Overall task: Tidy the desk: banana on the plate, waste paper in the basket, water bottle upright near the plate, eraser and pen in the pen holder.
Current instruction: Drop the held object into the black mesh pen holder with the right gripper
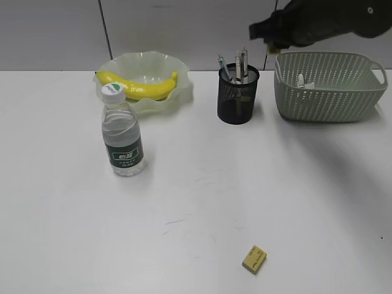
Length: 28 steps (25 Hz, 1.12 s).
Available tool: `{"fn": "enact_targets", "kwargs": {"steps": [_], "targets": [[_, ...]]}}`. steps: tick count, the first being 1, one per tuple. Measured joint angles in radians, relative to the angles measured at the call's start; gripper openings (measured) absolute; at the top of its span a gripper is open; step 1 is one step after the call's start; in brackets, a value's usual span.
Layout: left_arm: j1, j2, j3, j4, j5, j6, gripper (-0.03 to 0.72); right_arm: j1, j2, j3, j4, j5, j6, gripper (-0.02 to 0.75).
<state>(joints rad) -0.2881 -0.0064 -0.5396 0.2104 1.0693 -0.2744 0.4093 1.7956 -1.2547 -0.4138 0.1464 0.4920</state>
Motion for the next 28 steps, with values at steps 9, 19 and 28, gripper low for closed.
{"fn": "enact_targets", "kwargs": {"steps": [9, 19, 28], "targets": [[0.0, 0.0, 0.0, -0.002, 0.0, 0.0, 0.289, -0.035, 0.289, -0.32, 0.06, 0.004, 0.014, 0.207], [0.0, 0.0, 0.0, -0.002, 0.0, 0.0, 0.289, -0.02, 0.342, -0.336, 0.091, -0.002, 0.014, 0.402], [0.0, 0.017, 0.0, -0.02, -0.005, 0.01, 0.289, -0.02, 0.105, -0.205, 0.092, 0.227, -0.212, 0.527]]}}
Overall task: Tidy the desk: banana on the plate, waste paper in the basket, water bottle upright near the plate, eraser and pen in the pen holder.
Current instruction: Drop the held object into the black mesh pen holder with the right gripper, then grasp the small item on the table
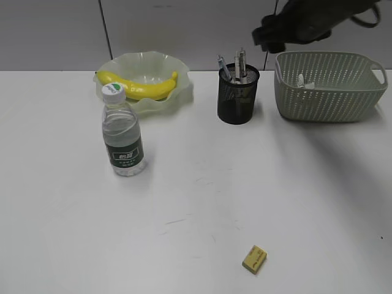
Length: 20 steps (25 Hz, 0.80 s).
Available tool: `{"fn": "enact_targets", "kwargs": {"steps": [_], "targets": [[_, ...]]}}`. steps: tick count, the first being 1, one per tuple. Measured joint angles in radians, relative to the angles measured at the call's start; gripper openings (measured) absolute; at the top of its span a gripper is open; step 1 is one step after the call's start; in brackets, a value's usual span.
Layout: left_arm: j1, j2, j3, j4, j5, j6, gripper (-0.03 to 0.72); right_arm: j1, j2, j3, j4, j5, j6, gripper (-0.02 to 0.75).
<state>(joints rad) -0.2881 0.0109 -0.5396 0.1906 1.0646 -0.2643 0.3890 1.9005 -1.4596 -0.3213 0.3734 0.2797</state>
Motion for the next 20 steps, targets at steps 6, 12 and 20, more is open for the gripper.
{"fn": "enact_targets", "kwargs": {"steps": [6, 12, 20], "targets": [[0.0, 0.303, -0.035, -0.098, -0.26, 0.157, 0.289, 0.0, -0.56, 0.428, 0.075, 0.205, -0.09, 0.507], [-0.049, 0.864, -0.149, -0.43, -0.507, 0.532, 0.289, 0.0, -1.131, 0.751, 0.199, 0.469, -0.136, 0.499], [-0.433, 1.371, -0.471, -0.328, -0.611, 0.439, 0.295, 0.0, -1.789, 0.933, 0.247, 0.683, -0.142, 0.46]]}}
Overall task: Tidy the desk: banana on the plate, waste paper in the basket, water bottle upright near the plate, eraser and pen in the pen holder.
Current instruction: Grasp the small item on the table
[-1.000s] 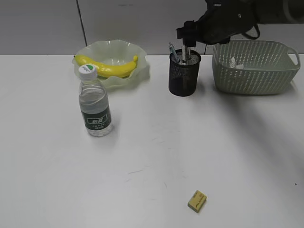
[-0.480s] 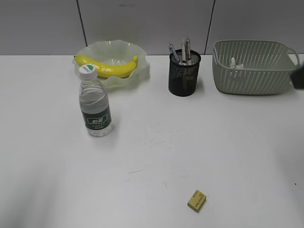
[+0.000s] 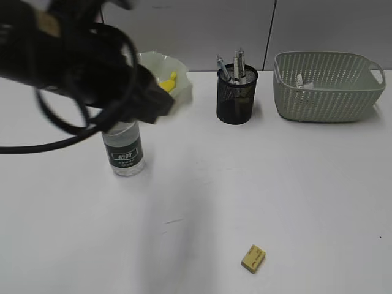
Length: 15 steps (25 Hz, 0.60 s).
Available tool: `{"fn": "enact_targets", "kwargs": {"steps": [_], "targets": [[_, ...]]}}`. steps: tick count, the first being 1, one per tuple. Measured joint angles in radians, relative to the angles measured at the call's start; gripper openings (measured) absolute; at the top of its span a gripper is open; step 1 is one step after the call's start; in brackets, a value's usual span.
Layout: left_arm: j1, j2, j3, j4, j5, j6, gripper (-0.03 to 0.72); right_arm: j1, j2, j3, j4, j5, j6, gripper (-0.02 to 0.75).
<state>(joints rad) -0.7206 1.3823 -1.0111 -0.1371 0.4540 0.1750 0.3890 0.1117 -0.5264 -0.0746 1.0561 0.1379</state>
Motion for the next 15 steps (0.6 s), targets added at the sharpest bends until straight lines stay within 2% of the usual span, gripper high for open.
{"fn": "enact_targets", "kwargs": {"steps": [3, 6, 11, 15], "targets": [[-0.071, 0.173, -0.132, 0.024, 0.052, -0.059, 0.372, 0.0, -0.11, 0.003, 0.01, 0.002, 0.0, 0.44], [-0.131, 0.337, -0.242, 0.025, 0.083, -0.123, 0.456, 0.0, -0.119, 0.009, 0.016, 0.002, 0.001, 0.421], [-0.215, 0.558, -0.377, 0.041, 0.189, -0.188, 0.483, 0.0, -0.11, 0.009, 0.017, 0.002, 0.001, 0.413], [-0.322, 0.651, -0.394, 0.065, 0.223, -0.206, 0.484, 0.0, -0.11, 0.009, 0.017, 0.001, 0.001, 0.412]]}}
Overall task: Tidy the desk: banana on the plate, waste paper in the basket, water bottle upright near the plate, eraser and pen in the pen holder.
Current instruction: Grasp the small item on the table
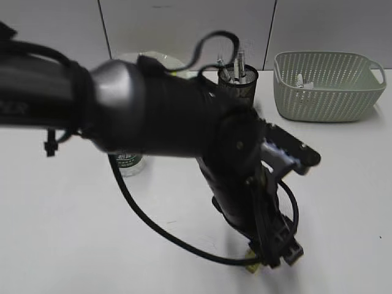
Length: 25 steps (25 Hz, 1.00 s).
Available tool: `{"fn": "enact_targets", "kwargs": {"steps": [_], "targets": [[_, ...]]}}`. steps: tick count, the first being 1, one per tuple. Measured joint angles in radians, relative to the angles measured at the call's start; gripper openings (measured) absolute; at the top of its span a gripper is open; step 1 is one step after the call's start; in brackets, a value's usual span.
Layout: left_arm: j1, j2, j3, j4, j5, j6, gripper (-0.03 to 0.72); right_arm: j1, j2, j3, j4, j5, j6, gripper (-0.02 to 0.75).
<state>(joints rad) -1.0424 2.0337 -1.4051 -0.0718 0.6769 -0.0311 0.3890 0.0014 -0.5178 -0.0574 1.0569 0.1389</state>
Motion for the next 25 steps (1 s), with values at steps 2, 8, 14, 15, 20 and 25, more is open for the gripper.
{"fn": "enact_targets", "kwargs": {"steps": [2, 8, 14, 15, 20, 25], "targets": [[-0.03, 0.028, 0.0, -0.004, 0.004, -0.026, 0.484, 0.0, 0.0, 0.0, 0.0, 0.0, 0.0, 0.412], [-0.031, 0.085, -0.001, -0.003, 0.001, -0.056, 0.478, 0.0, 0.0, 0.0, 0.0, -0.001, 0.0, 0.412], [-0.031, 0.125, -0.005, 0.002, -0.008, -0.06, 0.254, 0.0, 0.0, 0.0, 0.0, -0.001, 0.0, 0.412], [-0.031, 0.127, -0.007, 0.008, -0.008, -0.06, 0.182, 0.0, 0.0, 0.0, 0.0, -0.001, 0.0, 0.412], [0.002, 0.103, -0.034, 0.092, -0.065, -0.085, 0.186, 0.0, 0.0, 0.0, 0.0, -0.001, 0.0, 0.407], [0.209, 0.028, -0.171, 0.167, -0.404, -0.192, 0.186, 0.0, 0.0, 0.0, 0.0, -0.002, 0.0, 0.405]]}}
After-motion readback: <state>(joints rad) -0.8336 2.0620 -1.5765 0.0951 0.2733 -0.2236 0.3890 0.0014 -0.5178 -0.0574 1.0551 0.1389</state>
